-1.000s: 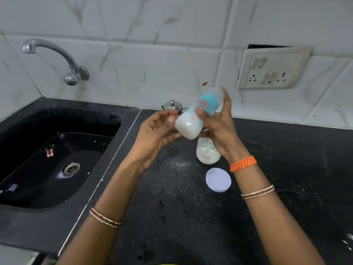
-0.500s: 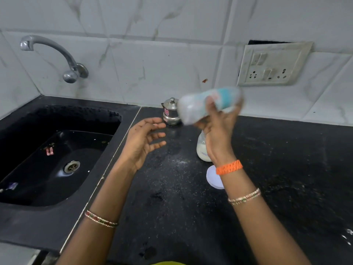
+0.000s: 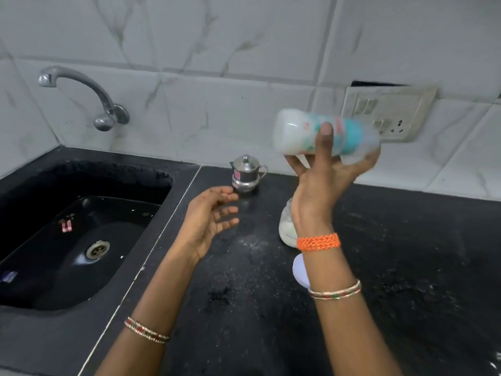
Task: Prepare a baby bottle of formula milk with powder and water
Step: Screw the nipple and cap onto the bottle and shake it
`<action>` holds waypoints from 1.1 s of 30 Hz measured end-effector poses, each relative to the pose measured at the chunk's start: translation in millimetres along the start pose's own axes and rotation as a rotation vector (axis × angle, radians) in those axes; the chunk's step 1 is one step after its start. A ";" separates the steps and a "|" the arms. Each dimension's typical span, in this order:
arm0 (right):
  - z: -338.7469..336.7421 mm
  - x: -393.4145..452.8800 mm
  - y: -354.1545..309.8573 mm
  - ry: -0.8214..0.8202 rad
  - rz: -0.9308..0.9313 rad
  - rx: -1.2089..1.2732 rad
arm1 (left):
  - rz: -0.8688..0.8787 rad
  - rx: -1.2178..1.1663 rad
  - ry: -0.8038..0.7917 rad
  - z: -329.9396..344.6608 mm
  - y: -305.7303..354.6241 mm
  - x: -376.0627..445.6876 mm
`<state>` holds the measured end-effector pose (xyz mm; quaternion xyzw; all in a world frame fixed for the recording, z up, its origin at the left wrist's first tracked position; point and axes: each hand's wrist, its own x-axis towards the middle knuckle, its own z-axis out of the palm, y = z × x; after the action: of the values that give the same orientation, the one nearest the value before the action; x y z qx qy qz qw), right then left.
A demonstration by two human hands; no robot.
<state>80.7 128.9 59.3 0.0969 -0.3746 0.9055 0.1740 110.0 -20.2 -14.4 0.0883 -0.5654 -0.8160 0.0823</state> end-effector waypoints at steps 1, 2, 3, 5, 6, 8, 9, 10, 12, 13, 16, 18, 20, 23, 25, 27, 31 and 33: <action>-2.6 0.9 3.7 -0.019 0.009 -0.049 | -0.002 -0.002 -0.003 0.3 0.0 0.3; -6.2 -1.7 9.5 -0.161 0.036 -0.192 | 0.001 0.008 0.000 0.6 0.3 1.3; -12.7 -10.1 16.2 -0.362 0.091 -0.334 | 0.008 0.025 0.003 1.8 1.1 2.0; -17.4 -22.4 24.1 -0.445 0.150 -0.357 | 0.018 0.042 0.021 2.6 5.6 5.2; -15.2 -22.7 25.5 -0.282 0.162 -0.242 | 0.014 0.031 0.030 1.7 8.8 5.3; -16.1 -15.8 27.3 0.078 0.112 0.035 | 0.009 0.014 0.053 -1.8 13.1 5.3; -19.1 -14.2 28.1 0.103 0.080 0.044 | 0.005 0.026 0.061 -3.4 14.7 3.9; -21.8 -13.5 27.4 0.000 0.076 -0.067 | -0.003 0.046 0.062 -4.5 16.2 2.9; -28.3 -17.8 22.1 -0.330 0.148 -0.365 | -0.026 0.072 0.062 -5.2 16.1 2.9; -28.2 -17.7 16.0 -0.344 0.136 -0.363 | -0.034 0.077 0.062 -5.2 16.6 3.1; -19.4 0.5 -1.8 0.160 -0.016 0.033 | -0.035 0.064 0.060 -7.1 16.2 2.9; -24.3 10.1 -6.1 0.268 -0.066 0.093 | -0.047 0.070 0.049 -7.6 14.4 1.7; -31.0 9.3 -9.2 -0.001 0.009 -0.188 | -0.068 0.098 0.024 -4.7 13.8 3.7; -33.9 11.6 -15.9 -0.037 0.021 -0.186 | -0.068 0.123 0.006 1.2 18.9 7.6; -33.8 20.6 -14.0 0.212 -0.014 0.029 | -0.050 0.104 -0.021 5.3 21.1 9.0; -31.8 18.1 -9.3 0.135 0.025 -0.080 | -0.054 0.094 -0.059 8.4 20.9 8.2; -34.4 6.3 6.3 -0.031 0.124 -0.208 | -0.052 0.078 -0.085 9.3 20.1 9.5; -32.8 13.8 11.1 0.184 0.095 0.023 | -0.039 0.060 -0.061 6.1 17.5 8.9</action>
<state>62.2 148.2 33.4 -0.0026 -0.3510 0.9220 0.1635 100.5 -22.9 3.6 0.0766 -0.5902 -0.8023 0.0465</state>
